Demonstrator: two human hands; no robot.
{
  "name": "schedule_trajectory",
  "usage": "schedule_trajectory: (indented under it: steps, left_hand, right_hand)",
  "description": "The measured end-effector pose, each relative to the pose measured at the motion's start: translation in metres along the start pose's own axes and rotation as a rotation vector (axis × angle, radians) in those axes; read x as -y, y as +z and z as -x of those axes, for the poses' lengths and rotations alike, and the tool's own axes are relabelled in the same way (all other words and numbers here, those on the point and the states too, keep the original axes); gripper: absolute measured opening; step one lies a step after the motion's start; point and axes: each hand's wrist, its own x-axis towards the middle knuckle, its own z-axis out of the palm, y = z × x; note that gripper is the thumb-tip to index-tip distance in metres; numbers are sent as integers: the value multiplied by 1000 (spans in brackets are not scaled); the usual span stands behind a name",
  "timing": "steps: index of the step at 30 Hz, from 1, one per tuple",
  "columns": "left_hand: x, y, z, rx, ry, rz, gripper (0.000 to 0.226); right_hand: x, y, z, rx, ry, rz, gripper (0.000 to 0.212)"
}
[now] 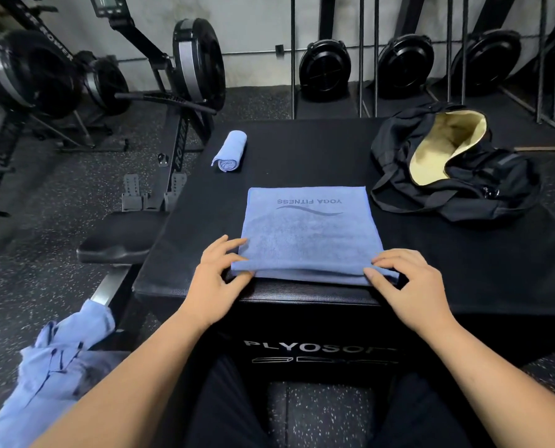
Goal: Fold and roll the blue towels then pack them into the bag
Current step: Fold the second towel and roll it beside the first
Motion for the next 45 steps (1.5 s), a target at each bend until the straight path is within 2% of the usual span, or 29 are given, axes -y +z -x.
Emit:
schedule_trajectory:
  steps: [1,4,8,10,14,21,24,32,40,45]
  left_hand:
    - [-1,-1,0,-8,-19,6,10]
    - [-5,-2,-2,-14,-80,22,27]
    - [-6,-2,-3,-41,-106,66,27]
    - [-7,-2,-3,-67,-124,103,24]
    - [-4,-1,-4,-140,-187,153,13]
    - [-5,3,-2,-193,-205,262,8]
    - [-7,4,-3,-222,-202,282,2]
    - [-20,1,2,-195,-286,287,14]
    - [-40,-13,31,-198,-307,300,21]
    - [-51,-21,-15,-229,-342,348,20]
  right_hand:
    - [1,-1,-1,-3,20,-6,14]
    - [1,-3,-1,59,9,27,24]
    - [-7,-1,0,116,-29,47,17]
    - [-7,-3,-2,64,76,29,8]
    - [-1,-5,-5,-27,296,-82,14]
    - [11,-8,-12,-82,404,-218,7]
    - [15,-7,-14,-91,411,-254,19]
    - [20,-6,-12,-80,463,-264,3]
    - [26,-25,11,-34,405,-258,8]
    - [24,-24,-45,-22,402,-228,10]
